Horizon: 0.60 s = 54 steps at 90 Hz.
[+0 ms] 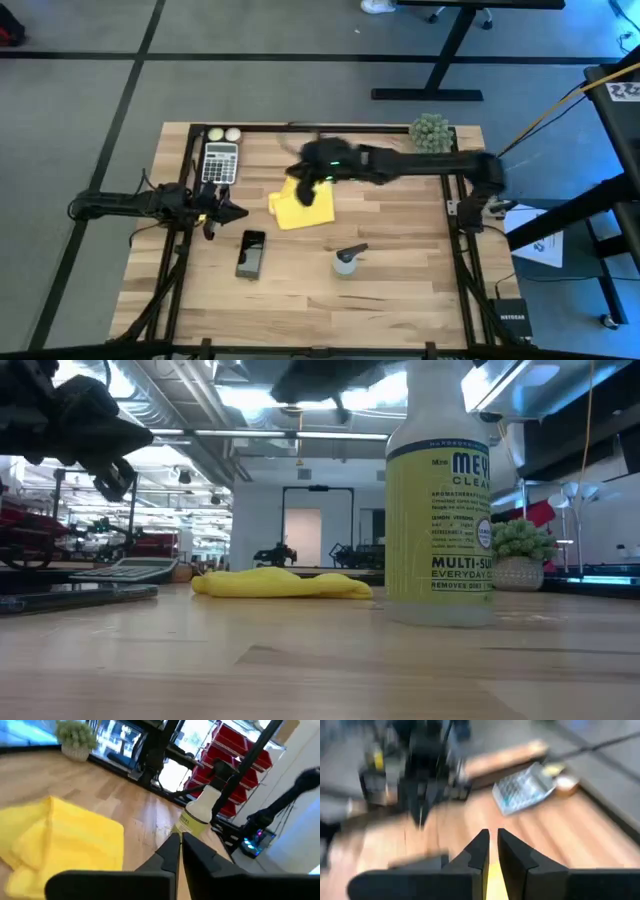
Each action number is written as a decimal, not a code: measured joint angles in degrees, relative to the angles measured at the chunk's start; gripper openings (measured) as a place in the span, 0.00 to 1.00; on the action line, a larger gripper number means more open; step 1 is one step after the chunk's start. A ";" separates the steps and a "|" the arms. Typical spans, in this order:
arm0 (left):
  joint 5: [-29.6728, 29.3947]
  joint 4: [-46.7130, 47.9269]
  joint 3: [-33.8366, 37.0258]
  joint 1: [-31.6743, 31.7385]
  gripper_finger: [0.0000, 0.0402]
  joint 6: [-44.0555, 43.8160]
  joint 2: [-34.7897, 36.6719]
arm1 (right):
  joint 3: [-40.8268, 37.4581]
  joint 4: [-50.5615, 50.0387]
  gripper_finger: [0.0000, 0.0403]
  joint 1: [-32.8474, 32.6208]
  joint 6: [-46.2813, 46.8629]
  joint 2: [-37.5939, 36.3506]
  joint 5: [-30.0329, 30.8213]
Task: Apply microfiber cloth
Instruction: Spray the front screen of the black cellphone using the spray bottle
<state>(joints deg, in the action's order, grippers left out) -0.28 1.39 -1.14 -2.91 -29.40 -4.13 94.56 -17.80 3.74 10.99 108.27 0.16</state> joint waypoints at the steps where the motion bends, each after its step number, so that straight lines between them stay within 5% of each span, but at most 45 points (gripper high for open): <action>1: 0.02 0.00 0.00 -0.05 0.00 -0.10 -0.33 | 0.76 -0.66 0.09 -0.19 -0.61 0.83 -0.21; 21: 0.15 0.02 -0.03 -0.11 0.00 -2.26 -8.37 | 4.20 -4.68 0.32 -5.61 -14.79 12.53 -0.25; 41: 0.33 0.02 -0.03 -0.11 0.00 -6.14 -14.78 | 4.20 4.45 0.54 -12.69 -38.76 22.02 13.77; 54: 1.54 -0.12 -0.03 -0.19 0.00 -11.43 -17.59 | 4.36 9.69 0.58 -15.24 -44.20 25.14 17.01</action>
<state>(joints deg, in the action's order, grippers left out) 1.26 1.27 -1.17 -3.10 -40.83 -21.72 98.92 -8.11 -11.50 -33.21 133.41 17.16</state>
